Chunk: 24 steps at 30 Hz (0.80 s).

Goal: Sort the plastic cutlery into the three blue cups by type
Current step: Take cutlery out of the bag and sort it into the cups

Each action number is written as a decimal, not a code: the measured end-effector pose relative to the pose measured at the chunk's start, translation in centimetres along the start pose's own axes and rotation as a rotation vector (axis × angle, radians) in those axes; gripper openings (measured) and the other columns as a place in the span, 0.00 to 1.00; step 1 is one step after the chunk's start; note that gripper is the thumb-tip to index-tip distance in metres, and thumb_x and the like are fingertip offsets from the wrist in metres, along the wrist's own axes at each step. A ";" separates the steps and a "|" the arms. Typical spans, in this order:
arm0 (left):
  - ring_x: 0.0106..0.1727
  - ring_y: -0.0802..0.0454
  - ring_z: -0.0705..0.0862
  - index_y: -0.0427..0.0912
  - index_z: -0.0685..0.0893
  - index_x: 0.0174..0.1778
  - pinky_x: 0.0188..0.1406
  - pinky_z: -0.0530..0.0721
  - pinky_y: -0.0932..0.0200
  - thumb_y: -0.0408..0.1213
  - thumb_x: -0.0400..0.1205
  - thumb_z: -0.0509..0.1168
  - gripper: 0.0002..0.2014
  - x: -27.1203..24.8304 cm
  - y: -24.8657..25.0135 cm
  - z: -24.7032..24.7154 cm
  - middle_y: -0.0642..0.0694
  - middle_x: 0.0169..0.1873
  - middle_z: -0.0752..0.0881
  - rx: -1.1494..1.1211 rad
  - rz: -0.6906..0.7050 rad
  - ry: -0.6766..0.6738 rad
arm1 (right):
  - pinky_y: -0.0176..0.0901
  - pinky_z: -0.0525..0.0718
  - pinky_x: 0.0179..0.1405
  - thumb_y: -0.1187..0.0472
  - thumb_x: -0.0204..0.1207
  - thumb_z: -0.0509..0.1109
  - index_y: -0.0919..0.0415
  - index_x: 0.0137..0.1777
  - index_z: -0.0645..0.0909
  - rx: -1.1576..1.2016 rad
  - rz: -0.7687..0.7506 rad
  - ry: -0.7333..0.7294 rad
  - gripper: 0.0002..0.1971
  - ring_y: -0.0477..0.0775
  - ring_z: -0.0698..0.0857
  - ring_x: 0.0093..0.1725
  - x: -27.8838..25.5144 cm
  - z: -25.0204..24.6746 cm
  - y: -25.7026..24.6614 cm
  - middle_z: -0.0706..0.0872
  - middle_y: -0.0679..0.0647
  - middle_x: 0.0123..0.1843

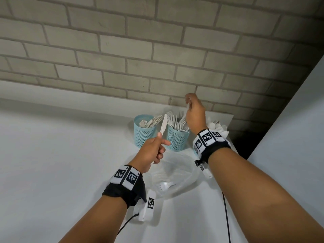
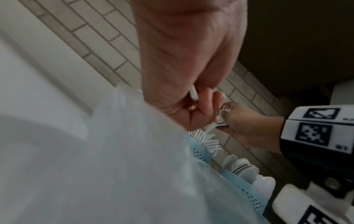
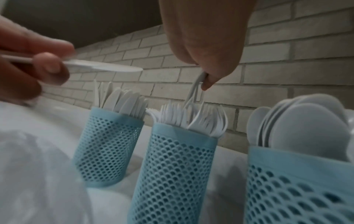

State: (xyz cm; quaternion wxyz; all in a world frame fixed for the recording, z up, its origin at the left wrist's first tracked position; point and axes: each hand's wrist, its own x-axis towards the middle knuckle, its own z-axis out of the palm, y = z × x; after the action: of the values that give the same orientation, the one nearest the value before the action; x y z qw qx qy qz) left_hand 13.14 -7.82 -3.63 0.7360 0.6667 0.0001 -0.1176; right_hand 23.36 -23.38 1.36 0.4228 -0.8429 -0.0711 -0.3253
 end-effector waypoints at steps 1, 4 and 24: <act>0.18 0.61 0.67 0.43 0.83 0.45 0.17 0.62 0.70 0.54 0.86 0.49 0.23 0.0 0.0 -0.1 0.50 0.24 0.70 0.004 -0.004 0.003 | 0.33 0.70 0.46 0.83 0.69 0.49 0.66 0.62 0.78 -0.055 -0.020 -0.071 0.27 0.52 0.77 0.48 -0.1 0.4 0.3 0.80 0.59 0.51; 0.19 0.61 0.67 0.43 0.83 0.44 0.17 0.62 0.70 0.54 0.86 0.48 0.23 0.1 -0.1 -0.4 0.50 0.25 0.70 0.012 -0.015 0.015 | 0.42 0.75 0.47 0.80 0.71 0.52 0.64 0.63 0.76 -0.252 -0.020 -0.282 0.24 0.56 0.80 0.46 -0.6 1.0 0.5 0.83 0.64 0.55; 0.20 0.60 0.65 0.42 0.83 0.43 0.17 0.62 0.69 0.56 0.86 0.45 0.27 0.3 0.3 -0.5 0.50 0.23 0.69 -0.005 0.033 0.003 | 0.38 0.79 0.34 0.51 0.84 0.59 0.57 0.59 0.80 0.025 0.124 -0.506 0.13 0.48 0.81 0.38 -0.6 -0.3 -5.5 0.86 0.53 0.52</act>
State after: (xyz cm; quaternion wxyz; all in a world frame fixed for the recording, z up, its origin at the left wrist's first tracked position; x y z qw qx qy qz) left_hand 13.53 -7.33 -3.48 0.7396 0.6648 -0.0095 -0.1047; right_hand 20.54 -20.01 4.76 0.4210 -0.8949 -0.1270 -0.0766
